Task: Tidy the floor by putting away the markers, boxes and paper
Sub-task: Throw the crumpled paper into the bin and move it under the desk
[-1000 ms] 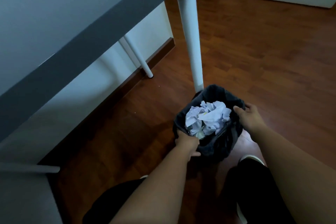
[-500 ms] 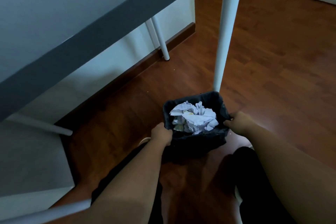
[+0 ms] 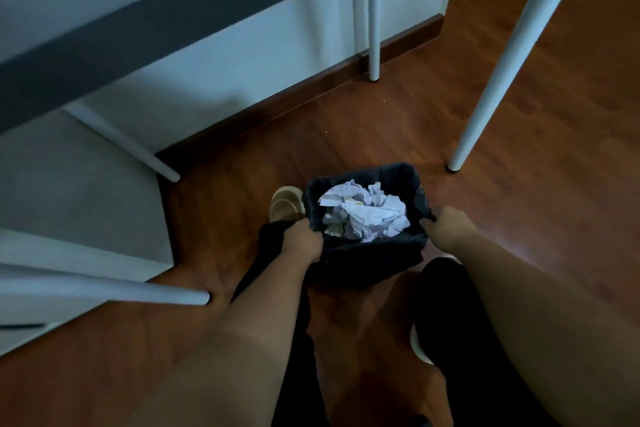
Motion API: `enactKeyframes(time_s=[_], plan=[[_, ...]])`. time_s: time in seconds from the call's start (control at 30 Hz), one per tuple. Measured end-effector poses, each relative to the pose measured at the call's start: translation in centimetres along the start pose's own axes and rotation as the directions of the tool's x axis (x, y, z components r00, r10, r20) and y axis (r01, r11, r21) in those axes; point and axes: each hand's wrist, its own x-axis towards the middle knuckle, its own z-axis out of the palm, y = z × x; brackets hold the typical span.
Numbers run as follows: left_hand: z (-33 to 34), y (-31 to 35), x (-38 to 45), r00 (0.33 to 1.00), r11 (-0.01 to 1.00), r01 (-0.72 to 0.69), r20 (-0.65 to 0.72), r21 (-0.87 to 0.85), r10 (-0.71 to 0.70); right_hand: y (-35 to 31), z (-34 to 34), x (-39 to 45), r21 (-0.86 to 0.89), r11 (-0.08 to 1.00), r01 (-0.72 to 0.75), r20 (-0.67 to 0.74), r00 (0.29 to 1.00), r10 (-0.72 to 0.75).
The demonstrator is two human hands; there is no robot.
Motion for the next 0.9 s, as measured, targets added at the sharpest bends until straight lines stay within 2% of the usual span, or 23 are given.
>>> enactKeyframes(time_s=[0.23,0.43,0.67,0.9], plan=[[0.7,-2.9,-1.6,0.998,0.995,-0.020,-0.062,-0.099,0.014,-0.7,1.5,-2.4,-0.027,1.000,0.001,-0.031,1.000,-0.001],[-0.9,-6.5,-4.8,0.989,0.977,-0.008,-0.149,-0.213,-0.024,-3.9,2.2,-4.3,-0.065,0.986,0.155,-0.069,0.985,-0.160],[-7.4,-12.8,-10.9,0.983,0.966,0.058,-0.154,-0.253,-0.100,-10.4,4.1,-7.5,-0.150,0.935,0.322,0.098,0.946,-0.310],[-15.7,-23.1,-15.8,0.953,0.934,0.205,-0.156,-0.294,-0.259,-19.9,12.4,-13.9,-0.125,0.880,0.458,0.258,0.871,-0.417]])
